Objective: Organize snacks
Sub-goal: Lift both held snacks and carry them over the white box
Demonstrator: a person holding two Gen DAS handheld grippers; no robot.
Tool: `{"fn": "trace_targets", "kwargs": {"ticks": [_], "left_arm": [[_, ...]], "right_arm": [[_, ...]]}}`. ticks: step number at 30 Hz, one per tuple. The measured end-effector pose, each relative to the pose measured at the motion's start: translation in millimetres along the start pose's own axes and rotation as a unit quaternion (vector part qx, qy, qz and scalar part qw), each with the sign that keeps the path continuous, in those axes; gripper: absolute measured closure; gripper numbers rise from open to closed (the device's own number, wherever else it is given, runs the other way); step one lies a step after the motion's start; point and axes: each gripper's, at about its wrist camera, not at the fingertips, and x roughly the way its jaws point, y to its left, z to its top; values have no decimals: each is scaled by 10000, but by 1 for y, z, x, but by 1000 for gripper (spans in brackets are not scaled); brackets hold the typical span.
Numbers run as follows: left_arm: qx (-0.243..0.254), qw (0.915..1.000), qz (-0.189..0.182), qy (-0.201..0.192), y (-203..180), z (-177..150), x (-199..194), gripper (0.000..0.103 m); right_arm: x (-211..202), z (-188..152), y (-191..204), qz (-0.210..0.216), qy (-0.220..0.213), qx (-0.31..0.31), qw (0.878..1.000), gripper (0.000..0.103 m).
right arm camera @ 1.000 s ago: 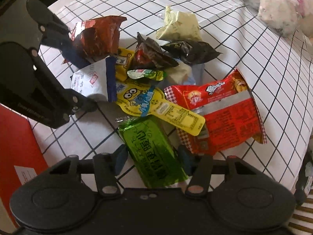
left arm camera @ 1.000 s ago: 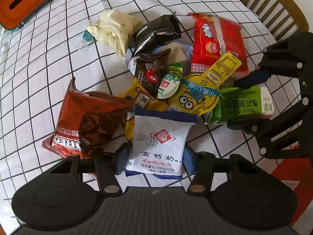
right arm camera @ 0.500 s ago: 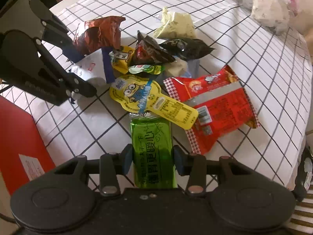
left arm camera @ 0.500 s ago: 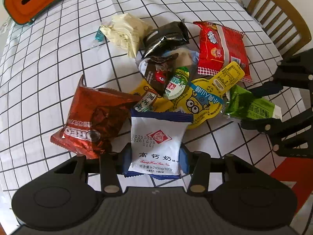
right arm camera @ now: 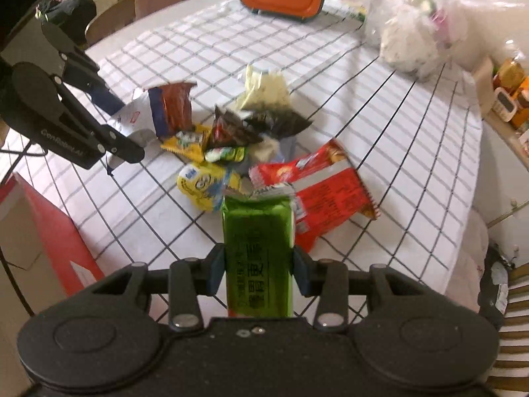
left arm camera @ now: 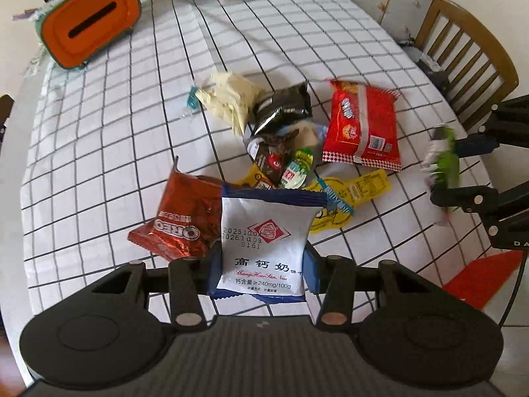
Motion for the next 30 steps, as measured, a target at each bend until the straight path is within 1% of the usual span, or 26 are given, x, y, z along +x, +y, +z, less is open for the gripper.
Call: {"fn": "trace_targets", "kwargs": {"ticks": [6,10,13,17,20,22,25,28,30], "left_arm": [[-50,9995,30,-299,-8,-6,-37,56],[-90,9990,33,-438,-17,-14,-62,56],[-125,9985,8,-532,-26,-22,-80,56],[-181,9979,3,-621,-40,-37,-101,56],[-217,9978,-48,-629,-52,-47,-113,56],[-246,9980,-76,-573,-60,-56,-118,56],[-243,9985,-101,-486,-73,-72,-124,56],[-253,9989,-145,-378,-83,-89,-123,56],[-229,9994,-100,-257,-91,-101,-119,56]], "right_arm": [[-38,-3,7,-172,-369,74,9991,62],[-67,-8,12,-196,-622,183,9977,62],[-88,-13,17,-140,-749,283,9967,62],[-108,-23,25,34,-759,345,9965,62],[-119,-33,34,171,-738,379,9964,62],[-125,-40,39,275,-711,411,9962,62],[-130,-53,50,318,-721,445,9959,62],[-129,-65,59,423,-663,512,9956,62],[-127,-75,65,534,-569,582,9953,62]]}}
